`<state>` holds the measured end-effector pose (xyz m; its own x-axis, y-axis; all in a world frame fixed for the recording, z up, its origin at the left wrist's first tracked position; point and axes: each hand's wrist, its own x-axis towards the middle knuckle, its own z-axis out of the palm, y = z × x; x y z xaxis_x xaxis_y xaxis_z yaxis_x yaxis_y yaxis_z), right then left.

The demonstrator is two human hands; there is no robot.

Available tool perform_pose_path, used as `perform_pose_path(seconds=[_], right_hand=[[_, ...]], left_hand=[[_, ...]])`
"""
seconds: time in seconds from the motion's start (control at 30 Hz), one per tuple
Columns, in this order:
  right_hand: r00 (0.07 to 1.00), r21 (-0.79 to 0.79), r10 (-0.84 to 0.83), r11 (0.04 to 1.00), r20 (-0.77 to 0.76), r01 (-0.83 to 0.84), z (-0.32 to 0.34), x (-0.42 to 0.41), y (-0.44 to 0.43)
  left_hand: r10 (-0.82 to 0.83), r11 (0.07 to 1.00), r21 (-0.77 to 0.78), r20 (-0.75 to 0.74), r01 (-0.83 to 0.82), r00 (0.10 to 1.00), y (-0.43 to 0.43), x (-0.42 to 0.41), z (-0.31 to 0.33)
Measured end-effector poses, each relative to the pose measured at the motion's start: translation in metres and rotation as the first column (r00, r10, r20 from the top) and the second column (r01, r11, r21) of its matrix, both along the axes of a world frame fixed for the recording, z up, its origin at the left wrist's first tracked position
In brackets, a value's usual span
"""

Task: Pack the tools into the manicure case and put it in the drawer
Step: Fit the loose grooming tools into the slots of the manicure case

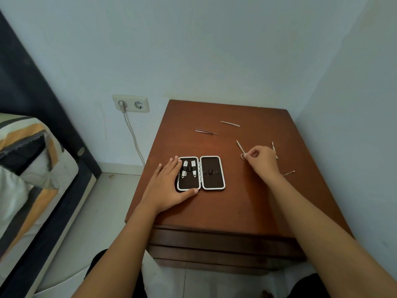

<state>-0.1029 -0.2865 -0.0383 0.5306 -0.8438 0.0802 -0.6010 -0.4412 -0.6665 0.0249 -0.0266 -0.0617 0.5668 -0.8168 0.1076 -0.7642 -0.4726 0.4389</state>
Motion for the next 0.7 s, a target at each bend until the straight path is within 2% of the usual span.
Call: perform_pose_path(seconds=[0.07,0.13,0.23,0.47,0.7], right_hand=[[0.999,0.046,-0.013,0.999,-0.036,0.015,0.003,0.002,0.002],[0.991,0.03,0.001,1.0,-0.136,0.003,0.007,0.004,0.006],[0.965,0.047,0.1,0.995,-0.244,-0.091,0.015,0.001,0.02],[0.938,0.14,0.336,0.936,-0.087,-0.322,0.025,0.002,0.092],[0.906,0.049,0.385,0.923,-0.178,-0.382,0.023,0.007,0.136]], left_hand=[[0.012,1.0,-0.005,0.001,-0.012,1.0,0.0,-0.001,0.0],[0.028,1.0,-0.007,-0.002,-0.028,1.0,-0.001,-0.002,-0.001],[0.042,0.999,0.0,-0.02,-0.042,0.999,0.0,-0.003,0.0],[0.022,0.997,0.074,0.005,-0.022,1.0,0.0,-0.006,0.002],[-0.039,0.989,0.144,-0.032,0.043,0.999,0.011,-0.004,0.001]])
